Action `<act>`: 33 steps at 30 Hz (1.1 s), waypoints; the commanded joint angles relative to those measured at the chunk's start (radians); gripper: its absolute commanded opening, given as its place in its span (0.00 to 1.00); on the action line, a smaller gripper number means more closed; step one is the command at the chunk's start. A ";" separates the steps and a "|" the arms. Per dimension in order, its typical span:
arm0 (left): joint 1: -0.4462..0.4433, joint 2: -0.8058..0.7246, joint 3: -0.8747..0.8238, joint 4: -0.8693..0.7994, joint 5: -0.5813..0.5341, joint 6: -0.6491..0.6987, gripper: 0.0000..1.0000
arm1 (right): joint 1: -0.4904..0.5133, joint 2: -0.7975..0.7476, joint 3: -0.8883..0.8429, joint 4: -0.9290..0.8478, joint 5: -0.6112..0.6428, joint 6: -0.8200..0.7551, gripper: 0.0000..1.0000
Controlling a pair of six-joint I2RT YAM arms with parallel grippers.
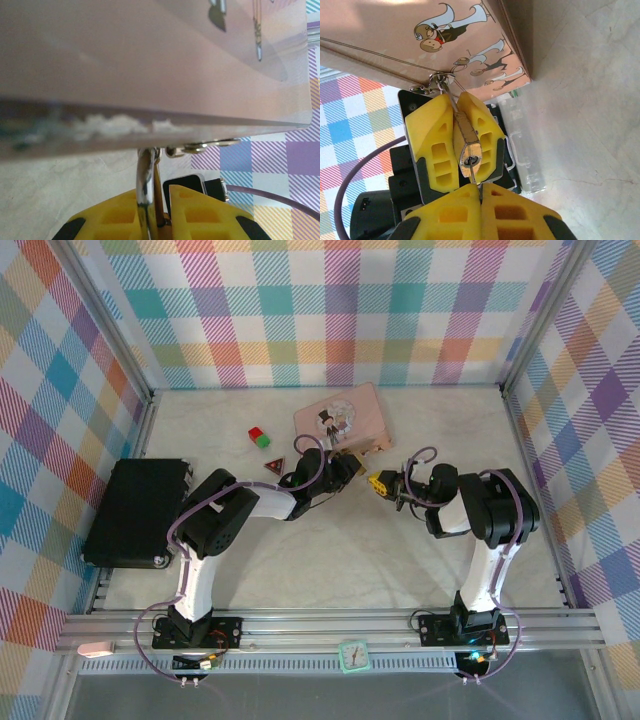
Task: Unlock the padlock with the key
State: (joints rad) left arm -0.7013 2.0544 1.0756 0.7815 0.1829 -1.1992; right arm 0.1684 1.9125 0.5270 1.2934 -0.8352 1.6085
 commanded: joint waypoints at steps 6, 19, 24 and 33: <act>-0.039 -0.027 0.009 0.011 0.144 -0.052 0.00 | 0.028 -0.117 0.084 -0.205 0.046 -0.240 0.00; -0.041 -0.026 0.023 0.044 0.157 -0.104 0.00 | 0.054 -0.324 0.147 -0.648 0.162 -0.688 0.00; -0.043 -0.030 0.020 0.050 0.155 -0.102 0.00 | 0.056 -0.271 0.133 -0.569 0.148 -0.515 0.00; -0.050 -0.021 0.006 0.090 0.149 -0.111 0.00 | 0.056 -0.149 0.079 -0.263 0.167 -0.131 0.00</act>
State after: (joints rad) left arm -0.6956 2.0541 1.0779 0.8124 0.1741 -1.2659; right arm 0.2054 1.7126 0.5980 0.8310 -0.7071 1.3094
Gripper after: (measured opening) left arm 0.132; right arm 0.047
